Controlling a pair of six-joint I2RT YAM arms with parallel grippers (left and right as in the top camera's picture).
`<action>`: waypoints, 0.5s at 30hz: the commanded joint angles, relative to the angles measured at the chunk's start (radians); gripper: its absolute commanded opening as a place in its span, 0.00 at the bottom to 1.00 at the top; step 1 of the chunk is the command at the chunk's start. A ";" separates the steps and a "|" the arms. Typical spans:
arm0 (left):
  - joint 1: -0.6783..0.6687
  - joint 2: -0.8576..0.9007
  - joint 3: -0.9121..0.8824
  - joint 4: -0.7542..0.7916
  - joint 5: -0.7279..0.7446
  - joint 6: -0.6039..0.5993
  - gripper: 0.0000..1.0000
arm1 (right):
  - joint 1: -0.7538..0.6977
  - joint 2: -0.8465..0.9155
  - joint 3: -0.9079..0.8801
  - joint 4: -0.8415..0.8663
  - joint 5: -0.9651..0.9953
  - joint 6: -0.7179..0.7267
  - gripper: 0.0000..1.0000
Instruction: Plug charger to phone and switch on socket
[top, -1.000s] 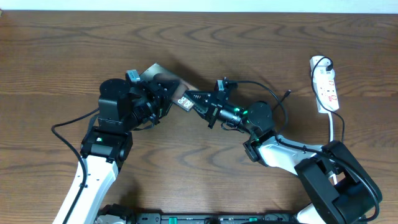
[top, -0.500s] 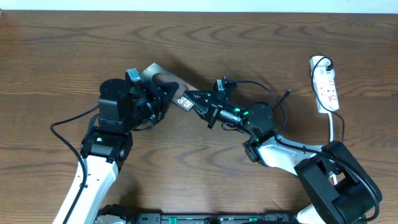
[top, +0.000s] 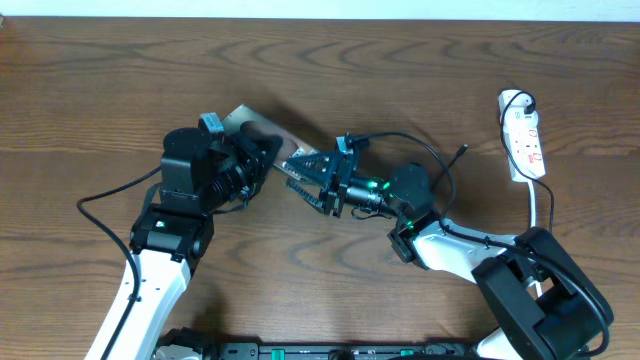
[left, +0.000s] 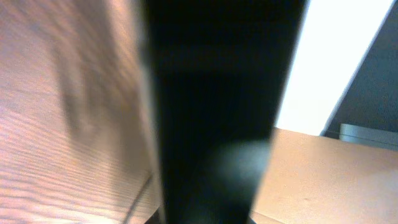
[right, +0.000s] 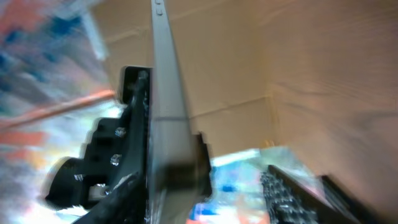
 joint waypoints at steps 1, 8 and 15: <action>0.022 -0.007 0.014 -0.073 -0.077 0.175 0.08 | -0.005 -0.003 0.003 -0.060 -0.041 -0.246 0.66; 0.097 -0.007 0.014 -0.318 -0.137 0.315 0.08 | -0.051 -0.003 0.003 -0.347 0.013 -0.857 0.70; 0.100 -0.007 0.014 -0.479 -0.124 0.375 0.07 | -0.175 -0.040 0.020 -0.539 0.169 -1.059 0.63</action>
